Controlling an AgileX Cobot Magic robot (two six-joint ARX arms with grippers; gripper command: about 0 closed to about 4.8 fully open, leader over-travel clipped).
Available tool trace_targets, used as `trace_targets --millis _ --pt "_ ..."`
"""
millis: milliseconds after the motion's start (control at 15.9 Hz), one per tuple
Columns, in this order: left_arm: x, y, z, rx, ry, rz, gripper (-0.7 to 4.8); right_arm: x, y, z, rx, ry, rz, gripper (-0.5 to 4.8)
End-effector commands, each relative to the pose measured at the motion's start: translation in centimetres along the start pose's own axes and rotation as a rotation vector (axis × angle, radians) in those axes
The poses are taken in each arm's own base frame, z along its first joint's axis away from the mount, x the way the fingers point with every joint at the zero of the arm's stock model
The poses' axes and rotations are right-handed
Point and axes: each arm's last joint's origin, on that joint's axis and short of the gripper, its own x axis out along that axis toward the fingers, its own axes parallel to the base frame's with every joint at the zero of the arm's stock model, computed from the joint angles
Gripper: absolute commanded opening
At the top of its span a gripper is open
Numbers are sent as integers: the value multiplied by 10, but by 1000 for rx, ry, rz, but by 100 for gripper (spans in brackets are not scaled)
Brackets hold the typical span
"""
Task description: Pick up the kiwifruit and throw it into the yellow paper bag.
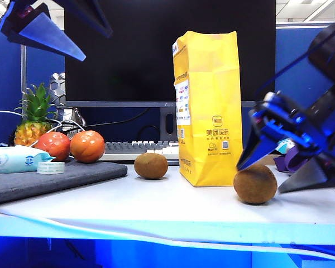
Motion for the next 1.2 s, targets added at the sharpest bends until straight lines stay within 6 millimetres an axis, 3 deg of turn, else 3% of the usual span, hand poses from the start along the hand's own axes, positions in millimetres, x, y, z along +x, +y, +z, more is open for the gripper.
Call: trace_targets --millis 63,126,189,504,756,882,1071,1197 --pt "-1 0 4 5 -24 -2 377 5 5 3 -10 -22 74 270" --pt "-1 0 4 6 -29 9 377 6 5 4 -15 -27 86 50" --pt "-1 1 5 10 -39 50 377 6 6 6 -24 -51 90 -6" --pt "-3 3 17 53 -157 128 377 -2 19 13 -23 -33 281 -6" --pt "-5 5 25 69 -235 214 377 -34 66 31 -109 -71 743 -6" --pt "-6 6 27 74 -255 244 378 -68 97 49 -248 -286 920 -6" --pt "-7 6 30 80 -287 246 378 -104 121 86 -418 -578 948 -6" --pt "-8 6 34 90 -328 249 377 -120 136 125 -624 -737 759 -6"
